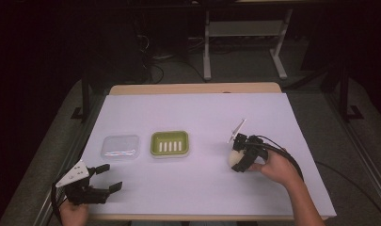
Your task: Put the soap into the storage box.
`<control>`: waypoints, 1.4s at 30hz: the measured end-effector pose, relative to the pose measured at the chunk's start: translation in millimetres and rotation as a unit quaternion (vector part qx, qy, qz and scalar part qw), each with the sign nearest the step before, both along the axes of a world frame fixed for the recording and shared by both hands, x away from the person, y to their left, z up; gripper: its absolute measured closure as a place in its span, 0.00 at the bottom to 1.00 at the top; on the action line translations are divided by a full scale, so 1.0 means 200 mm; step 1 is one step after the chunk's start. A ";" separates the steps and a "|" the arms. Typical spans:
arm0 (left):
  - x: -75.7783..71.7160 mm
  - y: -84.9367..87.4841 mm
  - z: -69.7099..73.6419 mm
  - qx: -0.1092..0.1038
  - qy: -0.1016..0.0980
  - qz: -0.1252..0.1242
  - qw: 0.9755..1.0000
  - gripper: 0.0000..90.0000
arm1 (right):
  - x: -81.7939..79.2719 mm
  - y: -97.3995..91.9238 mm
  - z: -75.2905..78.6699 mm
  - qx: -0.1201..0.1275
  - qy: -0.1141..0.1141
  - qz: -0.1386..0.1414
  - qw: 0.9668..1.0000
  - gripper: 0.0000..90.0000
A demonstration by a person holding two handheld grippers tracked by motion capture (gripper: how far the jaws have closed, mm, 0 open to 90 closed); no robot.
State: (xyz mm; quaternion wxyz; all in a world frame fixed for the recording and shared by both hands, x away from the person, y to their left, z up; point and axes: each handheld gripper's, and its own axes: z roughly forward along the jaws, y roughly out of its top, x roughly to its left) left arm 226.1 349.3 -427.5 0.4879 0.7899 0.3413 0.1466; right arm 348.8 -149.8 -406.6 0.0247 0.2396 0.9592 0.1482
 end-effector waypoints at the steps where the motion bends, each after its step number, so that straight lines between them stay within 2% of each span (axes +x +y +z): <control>1: 0.00 0.00 0.00 0.000 0.000 0.000 1.000 0.14 | 0.00 0.00 0.00 0.000 0.000 0.000 1.000 0.25; 4: 0.00 0.00 0.00 -0.005 0.000 0.003 1.000 0.14 | 0.00 0.00 0.03 0.007 -0.004 0.001 1.000 0.25; 7: 0.00 0.00 0.00 -0.004 0.000 0.001 1.000 0.14 | 0.01 0.01 0.07 0.026 -0.006 -0.001 1.000 0.25; 12: 0.00 0.00 0.00 -0.003 0.000 0.001 1.000 0.14 | 0.02 0.02 0.10 0.034 -0.007 -0.001 0.999 0.25; 29: 0.00 0.00 0.00 -0.004 0.001 0.001 1.000 0.14 | 0.05 0.09 0.17 0.043 -0.004 0.010 0.999 0.25; 42: 0.00 0.00 0.00 -0.006 -0.001 0.002 1.000 0.14 | 0.08 0.16 0.21 0.039 -0.005 0.023 0.999 0.25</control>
